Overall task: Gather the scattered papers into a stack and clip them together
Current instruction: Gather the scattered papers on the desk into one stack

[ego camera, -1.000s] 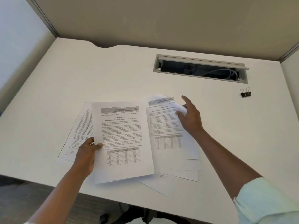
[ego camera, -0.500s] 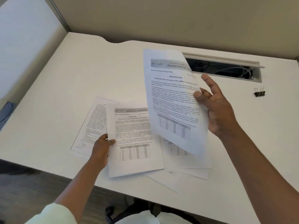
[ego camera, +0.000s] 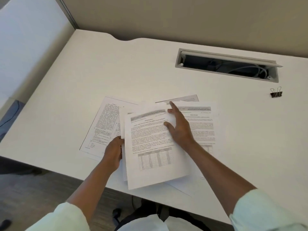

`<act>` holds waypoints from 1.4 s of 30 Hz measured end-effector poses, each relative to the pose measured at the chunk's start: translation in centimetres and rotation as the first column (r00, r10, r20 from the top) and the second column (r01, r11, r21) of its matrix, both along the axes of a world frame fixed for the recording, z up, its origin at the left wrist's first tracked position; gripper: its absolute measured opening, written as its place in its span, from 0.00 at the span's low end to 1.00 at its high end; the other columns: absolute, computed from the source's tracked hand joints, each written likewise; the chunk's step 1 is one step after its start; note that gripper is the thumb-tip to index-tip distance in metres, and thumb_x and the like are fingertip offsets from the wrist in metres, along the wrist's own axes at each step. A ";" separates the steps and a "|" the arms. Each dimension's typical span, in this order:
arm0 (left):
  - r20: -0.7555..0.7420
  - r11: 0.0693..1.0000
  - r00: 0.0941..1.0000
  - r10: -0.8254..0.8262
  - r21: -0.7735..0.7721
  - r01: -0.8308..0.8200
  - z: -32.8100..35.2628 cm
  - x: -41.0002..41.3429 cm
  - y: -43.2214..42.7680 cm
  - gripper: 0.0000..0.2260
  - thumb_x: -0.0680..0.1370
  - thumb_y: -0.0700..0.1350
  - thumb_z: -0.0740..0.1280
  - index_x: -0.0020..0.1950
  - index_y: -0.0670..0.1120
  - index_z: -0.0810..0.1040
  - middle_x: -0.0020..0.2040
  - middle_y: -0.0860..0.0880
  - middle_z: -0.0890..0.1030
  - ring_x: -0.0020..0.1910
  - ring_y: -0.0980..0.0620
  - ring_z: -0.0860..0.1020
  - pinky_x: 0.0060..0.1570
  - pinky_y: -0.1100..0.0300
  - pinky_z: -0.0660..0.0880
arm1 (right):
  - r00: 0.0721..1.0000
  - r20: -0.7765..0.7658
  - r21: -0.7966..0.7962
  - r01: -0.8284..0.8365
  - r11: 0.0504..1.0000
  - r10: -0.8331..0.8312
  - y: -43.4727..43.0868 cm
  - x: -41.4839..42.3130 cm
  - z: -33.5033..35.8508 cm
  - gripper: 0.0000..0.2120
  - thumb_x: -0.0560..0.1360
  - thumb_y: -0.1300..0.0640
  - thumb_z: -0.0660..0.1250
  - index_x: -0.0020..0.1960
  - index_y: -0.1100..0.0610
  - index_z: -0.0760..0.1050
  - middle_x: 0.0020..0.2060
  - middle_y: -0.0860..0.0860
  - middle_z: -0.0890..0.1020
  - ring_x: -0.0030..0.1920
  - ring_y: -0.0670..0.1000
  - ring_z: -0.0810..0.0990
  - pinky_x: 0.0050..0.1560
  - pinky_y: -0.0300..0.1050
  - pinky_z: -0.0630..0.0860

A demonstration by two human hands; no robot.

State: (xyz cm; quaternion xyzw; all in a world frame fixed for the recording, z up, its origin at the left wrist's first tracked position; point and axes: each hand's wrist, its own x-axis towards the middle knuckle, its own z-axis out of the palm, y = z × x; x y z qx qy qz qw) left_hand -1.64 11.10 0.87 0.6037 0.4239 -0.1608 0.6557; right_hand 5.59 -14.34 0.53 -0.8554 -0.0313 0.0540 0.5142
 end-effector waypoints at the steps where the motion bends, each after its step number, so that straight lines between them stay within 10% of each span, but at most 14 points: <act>1: 0.017 0.999 0.999 0.033 -0.025 -0.033 0.1 -0.1 -0.1 0.10 0.82 0.45 0.66 0.59 0.43 0.83 0.55 0.41 0.87 0.50 0.43 0.84 0.55 0.46 0.79 | 0.999 0.032 -0.015 -0.012 1.000 0.012 0.6 -0.3 -0.4 0.38 0.78 0.62 0.71 0.83 0.49 0.57 0.70 0.52 0.77 0.70 0.48 0.74 0.67 0.38 0.68; 6: 0.053 0.990 0.995 0.082 -0.116 -0.076 0.2 -0.5 -0.3 0.22 0.83 0.62 0.62 0.63 0.47 0.82 0.57 0.45 0.87 0.56 0.43 0.85 0.58 0.43 0.80 | 0.999 0.048 -0.087 0.001 0.996 0.003 2.6 -0.5 -1.8 0.36 0.80 0.64 0.66 0.83 0.50 0.55 0.76 0.52 0.68 0.76 0.51 0.68 0.72 0.44 0.68; 12: 0.013 0.993 0.994 -0.110 0.037 0.109 -0.2 -0.6 -0.3 0.11 0.82 0.37 0.66 0.63 0.47 0.81 0.58 0.46 0.87 0.56 0.42 0.84 0.55 0.46 0.80 | 0.999 -0.030 -0.244 0.032 0.969 -0.040 2.3 0.2 -2.6 0.36 0.79 0.52 0.71 0.82 0.54 0.58 0.80 0.56 0.62 0.78 0.59 0.63 0.76 0.55 0.65; 17: 0.016 0.990 0.992 -0.123 0.067 0.122 -0.5 -0.5 0.2 0.11 0.81 0.35 0.66 0.58 0.49 0.81 0.55 0.49 0.87 0.54 0.43 0.84 0.51 0.48 0.80 | 0.857 -0.020 -0.506 0.435 0.745 -0.514 -4.1 0.1 -1.6 0.37 0.71 0.38 0.75 0.71 0.60 0.72 0.65 0.62 0.75 0.64 0.65 0.75 0.60 0.58 0.74; 23: 0.018 0.989 0.990 -0.141 0.056 0.140 -0.9 -0.4 0.8 0.11 0.81 0.36 0.66 0.59 0.49 0.81 0.56 0.48 0.86 0.55 0.42 0.84 0.56 0.45 0.80 | 0.668 -0.163 -0.715 0.427 0.554 -0.726 -9.6 -2.6 -1.4 0.47 0.62 0.30 0.77 0.66 0.62 0.68 0.61 0.63 0.74 0.62 0.65 0.74 0.56 0.58 0.74; 34: -0.001 0.980 0.981 -0.194 0.040 0.194 -1.3 -0.2 1.6 0.12 0.81 0.36 0.67 0.62 0.48 0.80 0.58 0.47 0.86 0.57 0.41 0.84 0.61 0.39 0.79 | 0.660 -0.240 -0.559 0.506 0.657 -0.712 -9.9 -2.5 -2.1 0.33 0.71 0.45 0.78 0.64 0.63 0.71 0.59 0.61 0.81 0.60 0.65 0.80 0.57 0.58 0.77; 42: 0.005 0.975 0.976 -0.220 0.032 0.219 -1.1 0.2 2.2 0.13 0.81 0.36 0.68 0.63 0.47 0.81 0.56 0.47 0.87 0.55 0.42 0.85 0.60 0.41 0.80 | 0.856 0.077 -0.285 0.511 0.811 -0.512 -10.9 -3.2 4.4 0.11 0.77 0.50 0.74 0.50 0.58 0.81 0.42 0.48 0.84 0.42 0.53 0.81 0.41 0.42 0.69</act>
